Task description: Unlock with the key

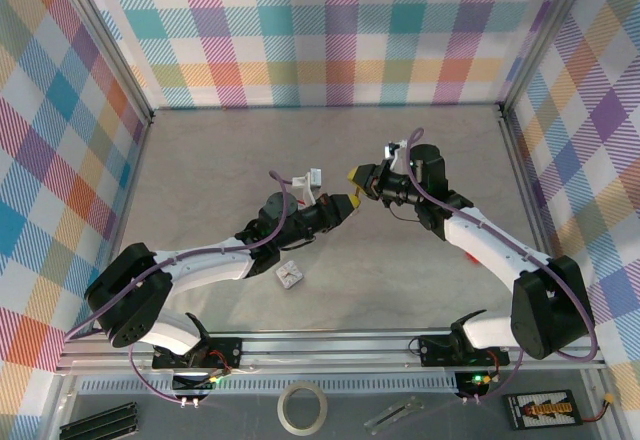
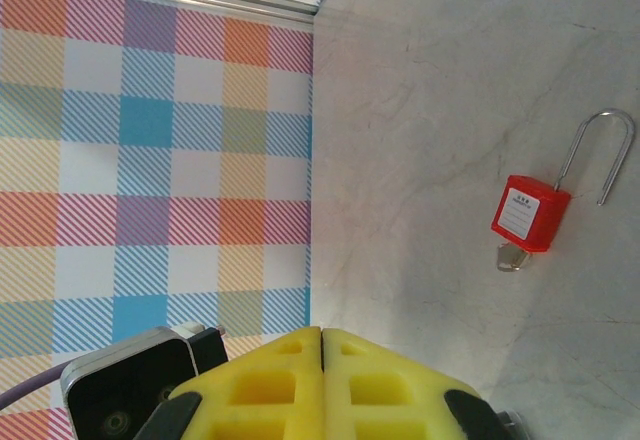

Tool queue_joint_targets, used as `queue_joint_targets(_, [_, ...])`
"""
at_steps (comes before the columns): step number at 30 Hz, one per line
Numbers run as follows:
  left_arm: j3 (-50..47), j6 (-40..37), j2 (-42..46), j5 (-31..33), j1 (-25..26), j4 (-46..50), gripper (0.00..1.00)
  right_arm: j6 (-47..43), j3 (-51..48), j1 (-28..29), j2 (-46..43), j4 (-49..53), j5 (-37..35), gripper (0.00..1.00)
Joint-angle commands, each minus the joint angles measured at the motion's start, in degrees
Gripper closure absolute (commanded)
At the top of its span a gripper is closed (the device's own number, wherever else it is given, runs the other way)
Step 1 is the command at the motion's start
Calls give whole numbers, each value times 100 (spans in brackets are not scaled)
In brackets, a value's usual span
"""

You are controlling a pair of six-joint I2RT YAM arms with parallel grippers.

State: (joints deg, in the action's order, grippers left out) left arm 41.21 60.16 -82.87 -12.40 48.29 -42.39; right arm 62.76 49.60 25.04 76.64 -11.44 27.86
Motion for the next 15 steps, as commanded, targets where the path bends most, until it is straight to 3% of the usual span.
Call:
queue_joint_targets(1, [-96,-90,68,-2,61,-188,100,-133,164,-5,-126,49,-82,100])
queue_joint_targets(15, [-113,-163,83,-283,-9,-224,100,-118,-287,-8,-625,224,-358,100])
